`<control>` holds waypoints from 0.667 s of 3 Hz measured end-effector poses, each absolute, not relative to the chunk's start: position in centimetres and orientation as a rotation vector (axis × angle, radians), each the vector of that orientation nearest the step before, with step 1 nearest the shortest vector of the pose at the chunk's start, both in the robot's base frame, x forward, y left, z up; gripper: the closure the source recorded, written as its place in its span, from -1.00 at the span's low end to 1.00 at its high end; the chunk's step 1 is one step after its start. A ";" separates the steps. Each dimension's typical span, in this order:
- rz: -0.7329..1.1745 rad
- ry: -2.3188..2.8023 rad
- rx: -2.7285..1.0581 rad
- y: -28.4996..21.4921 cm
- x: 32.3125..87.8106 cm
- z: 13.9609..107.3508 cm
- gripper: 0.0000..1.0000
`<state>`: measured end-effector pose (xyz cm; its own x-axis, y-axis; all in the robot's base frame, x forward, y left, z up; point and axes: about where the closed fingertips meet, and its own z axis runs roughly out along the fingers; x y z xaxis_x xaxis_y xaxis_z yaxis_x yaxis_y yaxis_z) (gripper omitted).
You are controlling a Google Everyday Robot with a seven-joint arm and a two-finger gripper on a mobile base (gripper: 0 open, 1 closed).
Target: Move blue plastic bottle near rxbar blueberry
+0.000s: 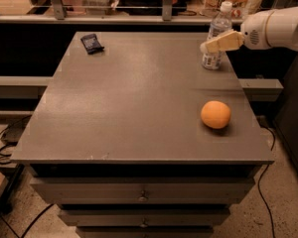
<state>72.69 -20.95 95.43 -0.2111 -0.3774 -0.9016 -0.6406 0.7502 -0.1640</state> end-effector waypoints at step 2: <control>0.323 1.856 -0.684 -21.0 76.7 92.7 -0.92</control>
Offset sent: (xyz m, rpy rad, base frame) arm 0.0594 -0.0114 -0.0392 0.1182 0.0375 -0.1155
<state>76.68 -20.96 92.69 -0.2547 -0.3024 -0.9185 -0.5953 0.7976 -0.0975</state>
